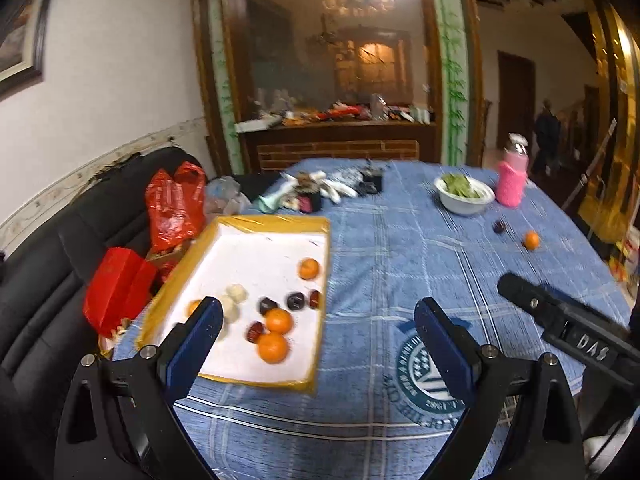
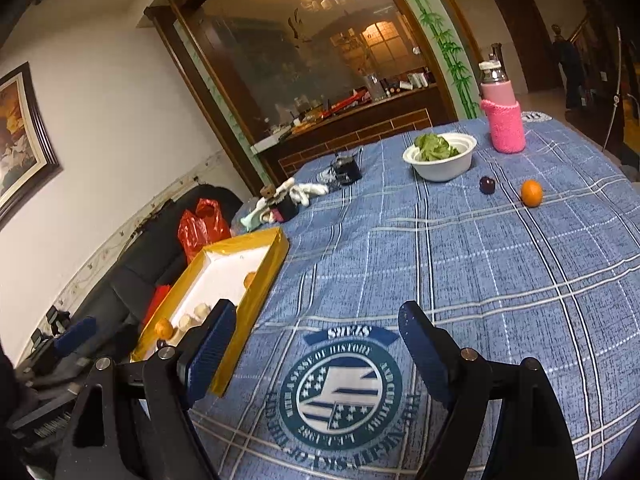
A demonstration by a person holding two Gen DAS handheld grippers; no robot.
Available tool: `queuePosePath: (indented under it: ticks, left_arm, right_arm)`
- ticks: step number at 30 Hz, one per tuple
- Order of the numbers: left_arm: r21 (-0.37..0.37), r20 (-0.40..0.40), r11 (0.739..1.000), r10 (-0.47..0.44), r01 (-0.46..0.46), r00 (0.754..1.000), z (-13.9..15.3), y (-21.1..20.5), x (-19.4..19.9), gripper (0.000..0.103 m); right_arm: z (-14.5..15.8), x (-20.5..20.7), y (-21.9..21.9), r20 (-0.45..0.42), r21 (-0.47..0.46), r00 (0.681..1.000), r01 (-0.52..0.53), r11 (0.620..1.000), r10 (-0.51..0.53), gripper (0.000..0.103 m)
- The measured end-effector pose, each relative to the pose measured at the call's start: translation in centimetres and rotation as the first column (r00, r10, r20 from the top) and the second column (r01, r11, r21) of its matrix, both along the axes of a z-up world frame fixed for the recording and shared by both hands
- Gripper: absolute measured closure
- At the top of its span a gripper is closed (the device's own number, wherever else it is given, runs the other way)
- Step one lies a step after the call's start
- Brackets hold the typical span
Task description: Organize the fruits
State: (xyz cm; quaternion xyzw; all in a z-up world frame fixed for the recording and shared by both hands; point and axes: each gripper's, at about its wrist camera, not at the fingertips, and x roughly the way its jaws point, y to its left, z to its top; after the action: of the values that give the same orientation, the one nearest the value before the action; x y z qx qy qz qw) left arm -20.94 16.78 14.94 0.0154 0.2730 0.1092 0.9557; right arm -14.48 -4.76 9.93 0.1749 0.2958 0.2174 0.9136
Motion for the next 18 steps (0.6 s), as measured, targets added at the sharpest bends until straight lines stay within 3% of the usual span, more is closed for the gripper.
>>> queuePosePath:
  ticks: [7, 18]
  left_arm:
    - [-0.039, 0.045, 0.997, 0.070, -0.068, 0.997, 1.0, 2.6, -0.8, 0.007]
    - [-0.043, 0.004, 0.998, 0.043, -0.043, 0.999, 0.6, 2.7, 0.9, 0.007]
  right_arm:
    - [-0.8, 0.5, 2.8, -0.002, -0.037, 0.998, -0.069, 0.997, 0.069, 0.015]
    - [-1.1, 0.7, 3.0, 0.014, -0.082, 0.999, -0.047, 0.995, 0.048, 0.013]
